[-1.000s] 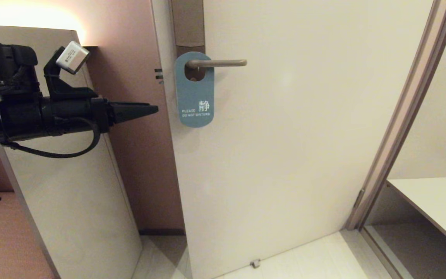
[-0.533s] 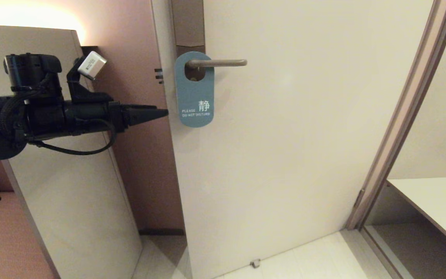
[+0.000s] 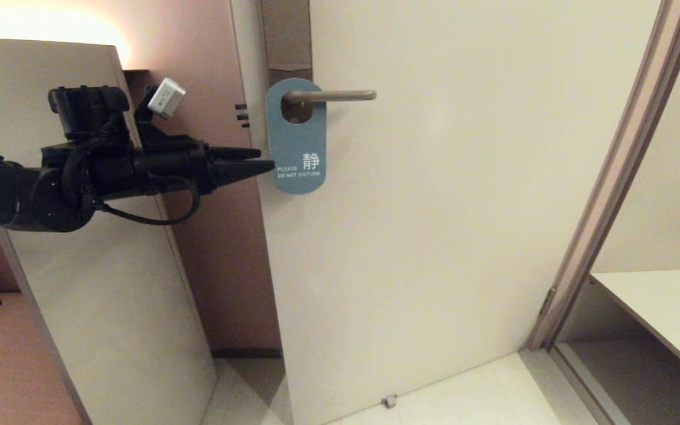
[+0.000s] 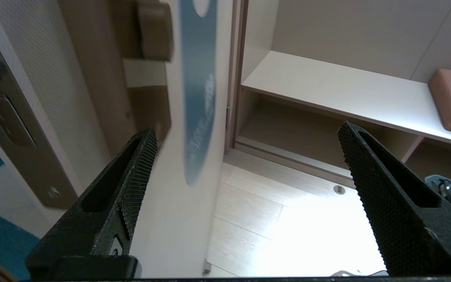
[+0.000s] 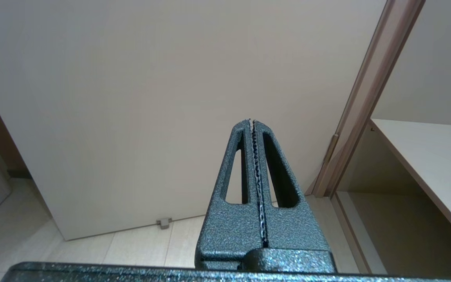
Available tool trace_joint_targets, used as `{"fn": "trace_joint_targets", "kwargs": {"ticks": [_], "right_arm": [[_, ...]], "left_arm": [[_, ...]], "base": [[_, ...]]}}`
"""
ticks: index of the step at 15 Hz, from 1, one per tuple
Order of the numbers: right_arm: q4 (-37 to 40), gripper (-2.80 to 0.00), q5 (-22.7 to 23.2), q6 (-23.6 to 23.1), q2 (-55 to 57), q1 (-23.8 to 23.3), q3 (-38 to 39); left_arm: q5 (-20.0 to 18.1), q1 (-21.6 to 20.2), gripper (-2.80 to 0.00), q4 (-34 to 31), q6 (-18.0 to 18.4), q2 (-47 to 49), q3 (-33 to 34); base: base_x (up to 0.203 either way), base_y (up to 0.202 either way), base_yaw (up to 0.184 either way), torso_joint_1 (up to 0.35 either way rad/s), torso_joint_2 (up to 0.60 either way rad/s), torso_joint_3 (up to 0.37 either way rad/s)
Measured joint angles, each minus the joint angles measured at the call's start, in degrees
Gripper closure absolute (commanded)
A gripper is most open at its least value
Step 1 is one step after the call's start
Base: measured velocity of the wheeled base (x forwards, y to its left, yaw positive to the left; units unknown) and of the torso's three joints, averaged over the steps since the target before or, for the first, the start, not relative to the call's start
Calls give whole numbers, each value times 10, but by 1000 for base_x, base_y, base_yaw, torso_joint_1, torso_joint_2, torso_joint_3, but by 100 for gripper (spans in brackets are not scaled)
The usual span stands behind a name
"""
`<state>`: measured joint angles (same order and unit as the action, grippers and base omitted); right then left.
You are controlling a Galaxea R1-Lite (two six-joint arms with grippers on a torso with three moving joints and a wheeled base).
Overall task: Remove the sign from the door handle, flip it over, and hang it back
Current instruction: Take down the sign
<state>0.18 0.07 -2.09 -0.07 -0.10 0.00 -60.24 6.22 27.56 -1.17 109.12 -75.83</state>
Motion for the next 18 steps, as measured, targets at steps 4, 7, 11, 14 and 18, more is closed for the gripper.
{"fn": "trace_joint_targets", "kwargs": {"ticks": [4,7,11,14,18], "right_arm": [[0,0,0,0,0,0,0],[0,0,0,0,0,0,0],[0,0,0,0,0,0,0],[0,0,0,0,0,0,0],[0,0,0,0,0,0,0]], "left_arm": [[-9,3,-280,1,0,29,-35],[-13,15,-280,0,-1,40,-52],[-13,29,-280,0,-2,44,-62],[-14,32,-280,0,-2,56,-83],[-14,45,-280,-1,-9,85,-122]], "base": [[0,0,0,0,0,0],[0,0,0,0,0,0],[0,0,0,0,0,0],[0,0,0,0,0,0],[0,0,0,0,0,0]]}}
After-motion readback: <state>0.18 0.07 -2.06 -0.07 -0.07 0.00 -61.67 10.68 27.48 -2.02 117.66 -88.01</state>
